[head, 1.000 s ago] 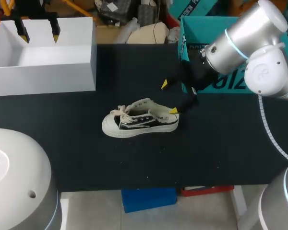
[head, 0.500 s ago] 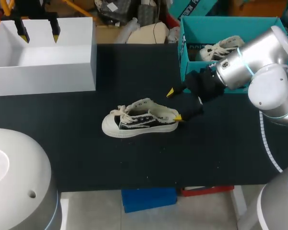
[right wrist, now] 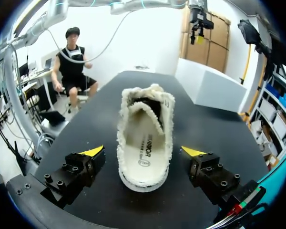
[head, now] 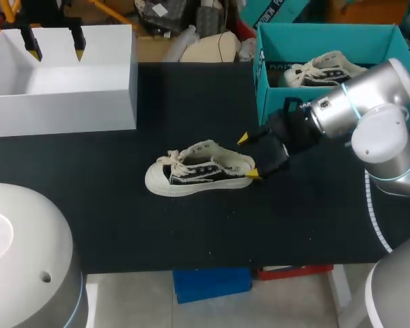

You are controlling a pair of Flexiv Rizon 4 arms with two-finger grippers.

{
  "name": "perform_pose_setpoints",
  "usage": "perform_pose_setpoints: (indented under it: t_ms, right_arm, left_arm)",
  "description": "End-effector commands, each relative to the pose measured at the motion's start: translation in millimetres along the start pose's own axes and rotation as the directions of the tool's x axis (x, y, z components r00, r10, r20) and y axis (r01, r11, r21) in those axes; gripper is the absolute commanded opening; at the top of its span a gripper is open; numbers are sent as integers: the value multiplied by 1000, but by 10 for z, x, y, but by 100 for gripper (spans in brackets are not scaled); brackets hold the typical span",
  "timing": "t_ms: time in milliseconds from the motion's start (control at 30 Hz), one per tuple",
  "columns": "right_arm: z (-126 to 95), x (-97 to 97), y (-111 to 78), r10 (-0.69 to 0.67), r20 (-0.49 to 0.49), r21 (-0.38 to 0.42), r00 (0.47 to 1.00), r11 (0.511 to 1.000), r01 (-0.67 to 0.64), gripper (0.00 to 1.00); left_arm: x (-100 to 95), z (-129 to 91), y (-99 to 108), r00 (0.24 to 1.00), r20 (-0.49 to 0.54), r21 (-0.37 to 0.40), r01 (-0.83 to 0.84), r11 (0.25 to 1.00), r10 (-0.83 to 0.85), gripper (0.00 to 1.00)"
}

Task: Take the shoe out of the shoebox, open the shoe tongue, remove and reinsert the insole, then place the shoe into the shoebox

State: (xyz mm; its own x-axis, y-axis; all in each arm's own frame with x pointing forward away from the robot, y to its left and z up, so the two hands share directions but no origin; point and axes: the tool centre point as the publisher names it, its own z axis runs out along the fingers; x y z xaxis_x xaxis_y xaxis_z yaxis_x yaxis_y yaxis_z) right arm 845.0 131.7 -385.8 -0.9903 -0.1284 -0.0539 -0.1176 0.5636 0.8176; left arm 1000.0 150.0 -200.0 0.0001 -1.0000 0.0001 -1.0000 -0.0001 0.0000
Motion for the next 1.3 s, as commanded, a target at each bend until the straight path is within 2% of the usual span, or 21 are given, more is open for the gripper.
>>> perform_pose_setpoints:
  t_ms: [33, 433, 1300]
  right_arm:
    - [90, -58, -79, 3, -2, -34, 1000, 999, -3, 100]
    - [213, -79, -183, 26, 18, -106, 999, 994, -24, 100]
    - [436, -59, -256, 45, -6, -130, 999, 991, -46, 100]
  left_arm:
    - [0, 0, 0, 1000, 0, 0, 0, 1000, 0, 100]
    - [0, 0, 0, 1000, 0, 0, 0, 1000, 0, 100]
    - [0, 0, 0, 1000, 0, 0, 0, 1000, 0, 100]
